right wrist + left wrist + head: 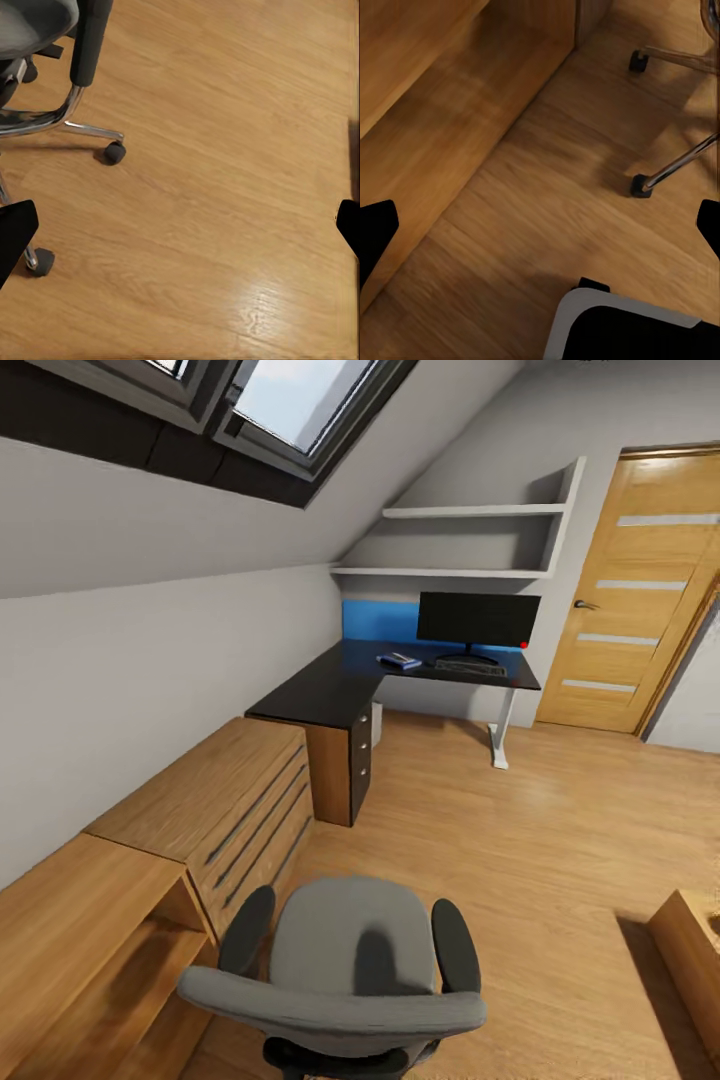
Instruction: In the bedroom, organize the workspace by keeping the computer under the desk, ensuring the monitor is on the desk, placing the keyboard on the desk next to the monitor, placing the mouse on the desk next to the keyboard, moving the folder from the swivel chair onto the desk next to the mouse, stacking the notebook on top of the folder with the pen on top of the notebook, and positioning the swivel chair next to the desk.
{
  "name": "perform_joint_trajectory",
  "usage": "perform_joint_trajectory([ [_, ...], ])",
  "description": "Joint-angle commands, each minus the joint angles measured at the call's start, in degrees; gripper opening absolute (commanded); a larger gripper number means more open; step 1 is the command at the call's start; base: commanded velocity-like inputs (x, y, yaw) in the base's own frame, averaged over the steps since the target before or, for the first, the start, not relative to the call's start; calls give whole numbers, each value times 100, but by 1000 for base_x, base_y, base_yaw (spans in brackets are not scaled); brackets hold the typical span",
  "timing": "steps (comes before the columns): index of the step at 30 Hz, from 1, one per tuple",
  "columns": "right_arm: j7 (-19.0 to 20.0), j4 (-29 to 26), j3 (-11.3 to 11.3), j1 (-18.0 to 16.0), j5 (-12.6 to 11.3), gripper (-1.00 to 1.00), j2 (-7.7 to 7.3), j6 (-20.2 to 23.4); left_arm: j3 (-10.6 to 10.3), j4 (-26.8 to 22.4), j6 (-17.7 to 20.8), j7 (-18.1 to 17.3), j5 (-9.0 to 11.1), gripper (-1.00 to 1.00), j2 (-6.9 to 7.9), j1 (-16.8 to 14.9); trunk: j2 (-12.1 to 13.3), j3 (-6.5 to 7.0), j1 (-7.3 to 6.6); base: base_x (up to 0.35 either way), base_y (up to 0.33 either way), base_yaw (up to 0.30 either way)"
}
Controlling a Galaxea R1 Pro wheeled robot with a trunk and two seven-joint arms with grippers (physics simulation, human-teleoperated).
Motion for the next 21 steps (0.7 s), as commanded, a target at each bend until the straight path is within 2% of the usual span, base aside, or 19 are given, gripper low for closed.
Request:
perform_joint_trajectory([
  [1,-18,11,50,-5,-37,100,4,-18,54,-9,-6,-27,-44,100,-1,3,-4,-8,1,1,109,-286],
  [21,-18,11,48,-5,-36,100,4,-18,54,-9,4,-27,-44,100,0,3,-4,-54,1,0,203,-286],
])
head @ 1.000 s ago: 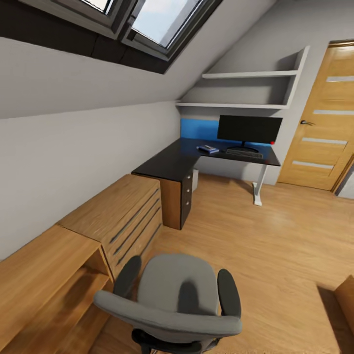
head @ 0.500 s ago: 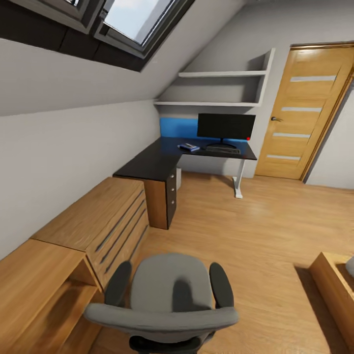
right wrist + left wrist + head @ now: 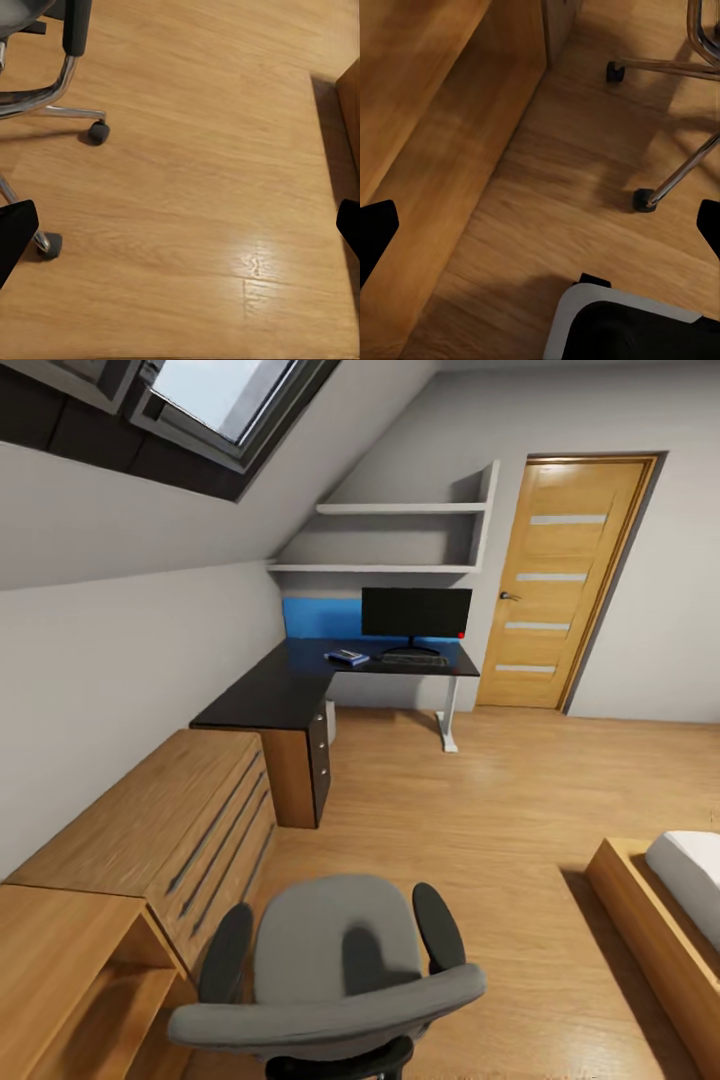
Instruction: In the bedroom, organize the workspace by keeping the computer under the desk, ensuring the monitor is on the desk, placing the keyboard on the desk next to the monitor, placing the mouse on the desk next to the keyboard, moving the folder from the swivel chair onto the desk next to the mouse, stacking the notebook on top of the folder with the pen on top of the notebook, and positioning the swivel chair next to the desk.
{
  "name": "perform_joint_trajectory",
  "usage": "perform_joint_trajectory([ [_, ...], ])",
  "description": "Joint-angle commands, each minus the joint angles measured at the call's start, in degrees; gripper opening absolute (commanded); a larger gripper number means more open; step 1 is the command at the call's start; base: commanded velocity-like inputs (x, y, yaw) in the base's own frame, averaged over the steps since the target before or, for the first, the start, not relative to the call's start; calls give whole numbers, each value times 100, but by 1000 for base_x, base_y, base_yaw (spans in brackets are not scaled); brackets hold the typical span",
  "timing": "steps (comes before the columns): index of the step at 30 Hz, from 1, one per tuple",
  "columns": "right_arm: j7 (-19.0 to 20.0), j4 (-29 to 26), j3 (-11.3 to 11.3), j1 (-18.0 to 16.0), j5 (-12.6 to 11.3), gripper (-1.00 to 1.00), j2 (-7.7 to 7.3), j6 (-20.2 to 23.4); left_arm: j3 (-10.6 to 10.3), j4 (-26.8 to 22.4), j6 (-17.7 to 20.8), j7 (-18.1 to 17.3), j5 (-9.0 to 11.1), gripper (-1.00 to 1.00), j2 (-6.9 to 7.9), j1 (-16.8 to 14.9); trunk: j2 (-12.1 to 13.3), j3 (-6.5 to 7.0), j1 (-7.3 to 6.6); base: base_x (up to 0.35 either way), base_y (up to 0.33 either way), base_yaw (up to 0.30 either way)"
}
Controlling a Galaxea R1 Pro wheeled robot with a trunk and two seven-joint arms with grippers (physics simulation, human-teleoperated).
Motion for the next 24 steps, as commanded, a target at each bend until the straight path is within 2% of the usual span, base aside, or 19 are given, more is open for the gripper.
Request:
perform_joint_trajectory([
  [1,-19,11,50,-5,-37,100,4,-18,54,-8,-6,-27,-44,100,-1,3,-4,-8,1,0,145,-286],
  [15,-24,11,55,-5,-37,100,4,-18,54,-8,-6,-27,-44,100,1,3,-4,-45,1,-40,187,-270],
  [24,-27,11,75,-5,-37,100,12,-18,54,-8,10,-27,-44,100,1,3,-4,-59,1,-64,121,-76],
])
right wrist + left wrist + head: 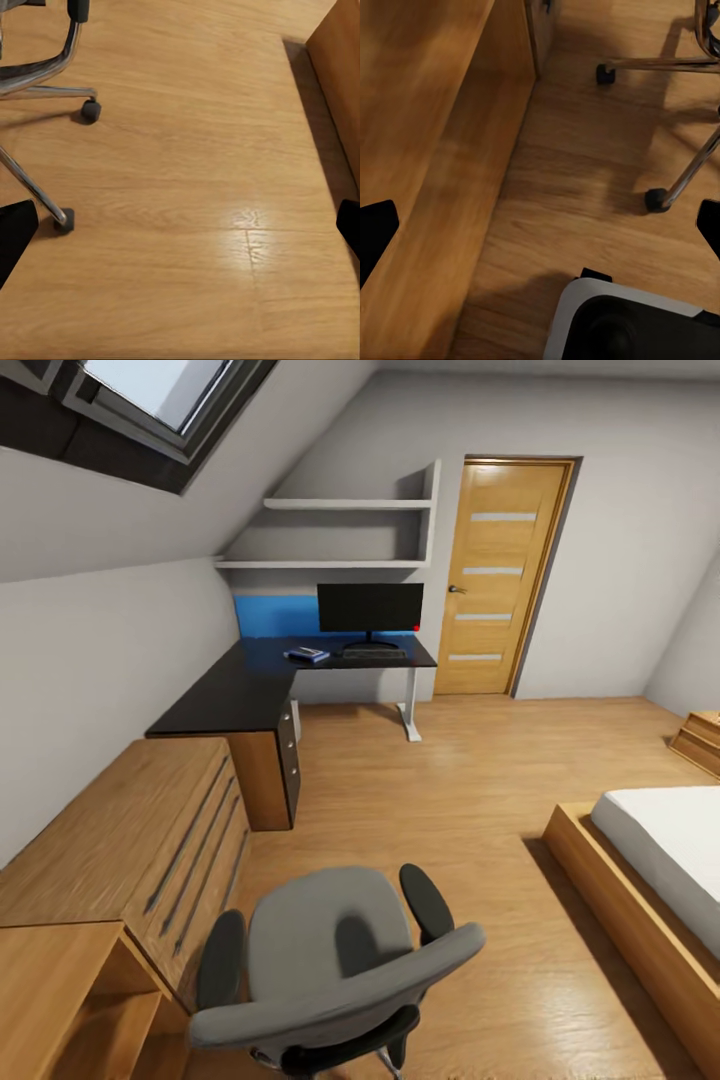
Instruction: In the bedroom, organize the workspace by keeping the computer under the desk, ensuring the monitor is on the desk, placing the keyboard on the desk next to the monitor, placing the mouse on the desk next to the keyboard, moving the folder from the swivel chair onto the desk next to the mouse, stacking the notebook on top of the folder with the pen on top of the notebook, and positioning the swivel chair next to the desk.
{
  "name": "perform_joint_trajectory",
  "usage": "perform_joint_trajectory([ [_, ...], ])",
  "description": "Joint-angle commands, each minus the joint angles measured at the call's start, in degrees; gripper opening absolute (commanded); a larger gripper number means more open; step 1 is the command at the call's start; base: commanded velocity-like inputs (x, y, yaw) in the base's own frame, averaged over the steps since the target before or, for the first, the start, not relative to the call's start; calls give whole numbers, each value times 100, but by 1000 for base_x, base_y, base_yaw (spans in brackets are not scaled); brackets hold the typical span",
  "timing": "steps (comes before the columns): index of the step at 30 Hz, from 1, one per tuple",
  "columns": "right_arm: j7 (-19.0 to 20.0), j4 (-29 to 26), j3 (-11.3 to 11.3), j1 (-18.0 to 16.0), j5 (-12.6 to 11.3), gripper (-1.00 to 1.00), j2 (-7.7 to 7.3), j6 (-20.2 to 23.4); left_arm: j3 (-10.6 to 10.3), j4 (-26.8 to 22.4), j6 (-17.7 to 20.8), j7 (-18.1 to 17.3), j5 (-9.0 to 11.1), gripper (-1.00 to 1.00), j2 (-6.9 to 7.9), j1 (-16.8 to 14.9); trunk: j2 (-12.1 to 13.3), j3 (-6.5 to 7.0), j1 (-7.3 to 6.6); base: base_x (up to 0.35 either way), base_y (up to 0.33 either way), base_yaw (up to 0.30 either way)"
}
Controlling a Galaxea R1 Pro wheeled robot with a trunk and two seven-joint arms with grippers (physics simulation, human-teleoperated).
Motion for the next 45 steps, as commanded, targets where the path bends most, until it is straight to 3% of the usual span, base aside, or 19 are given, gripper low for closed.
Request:
perform_joint_trajectory([
  [1,-20,11,51,-4,-37,100,4,-19,54,-6,3,-27,-44,100,0,2,-5,-6,-1,-157,160,-19],
  [34,-20,11,52,-4,-37,100,5,-2,54,-6,136,-27,-44,100,6,2,-5,-7,-1,-27,24,-1],
  [45,-20,11,45,-4,-37,100,5,-1,54,-6,140,-27,-44,100,6,2,-5,-7,-1,0,0,201],
])
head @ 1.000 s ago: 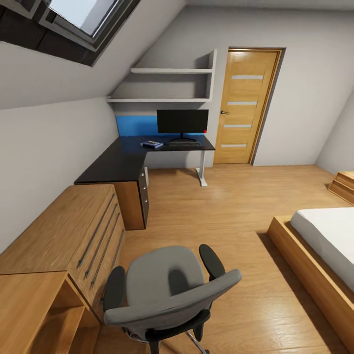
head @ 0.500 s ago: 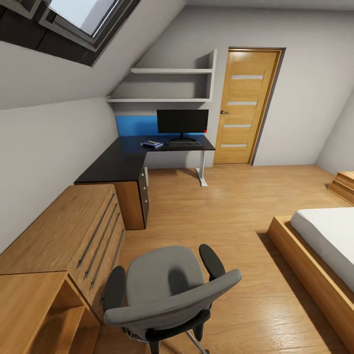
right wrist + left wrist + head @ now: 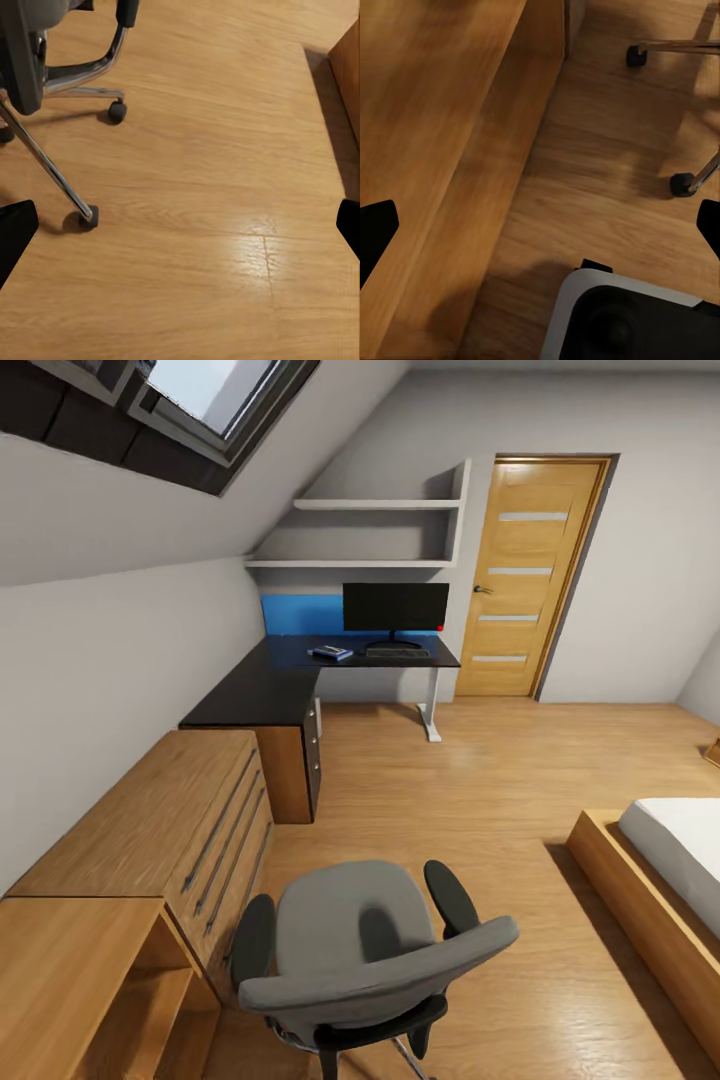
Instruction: In the bedroom, organize the workspace by keeping the computer under the desk, ensuring the monitor is on the desk, placing the keyboard on the desk next to the monitor, placing the mouse on the desk next to the keyboard, moving the folder from the swivel chair onto the desk next to the mouse, stacking the notebook on top of the folder with the pen on top of the notebook, and positioning the swivel chair next to the desk.
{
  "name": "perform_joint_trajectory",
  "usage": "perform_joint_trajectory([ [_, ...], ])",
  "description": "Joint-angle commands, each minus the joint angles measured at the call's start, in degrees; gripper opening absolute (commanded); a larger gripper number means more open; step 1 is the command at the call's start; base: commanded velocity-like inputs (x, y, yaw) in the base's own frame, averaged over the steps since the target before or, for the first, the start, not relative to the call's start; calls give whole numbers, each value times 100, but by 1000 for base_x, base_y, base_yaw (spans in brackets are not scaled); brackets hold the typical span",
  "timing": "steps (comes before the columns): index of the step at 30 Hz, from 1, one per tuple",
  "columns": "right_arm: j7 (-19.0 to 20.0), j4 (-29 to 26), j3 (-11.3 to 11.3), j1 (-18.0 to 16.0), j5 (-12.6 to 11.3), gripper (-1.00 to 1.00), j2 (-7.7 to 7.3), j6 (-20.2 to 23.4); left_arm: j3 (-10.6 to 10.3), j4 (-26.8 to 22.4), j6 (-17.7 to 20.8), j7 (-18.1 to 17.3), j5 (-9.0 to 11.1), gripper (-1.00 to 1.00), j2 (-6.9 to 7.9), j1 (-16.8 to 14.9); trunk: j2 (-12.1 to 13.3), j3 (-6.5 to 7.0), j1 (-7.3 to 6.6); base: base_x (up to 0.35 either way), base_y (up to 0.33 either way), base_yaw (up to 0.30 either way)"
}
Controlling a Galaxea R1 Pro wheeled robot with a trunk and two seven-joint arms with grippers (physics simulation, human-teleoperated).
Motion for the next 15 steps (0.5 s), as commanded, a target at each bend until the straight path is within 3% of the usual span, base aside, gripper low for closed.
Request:
perform_joint_trajectory([
  [1,-18,11,50,-5,-36,100,4,-18,54,-7,-7,-26,-44,100,0,2,-4,-5,1,0,0,264],
  [6,-18,11,50,-5,-36,100,4,-19,54,-7,-8,-26,-44,100,0,2,-4,-5,1,0,0,203],
  [15,-18,11,49,-5,-36,100,4,-17,54,-7,-10,-26,-44,100,0,2,-4,-5,1,0,0,28],
])
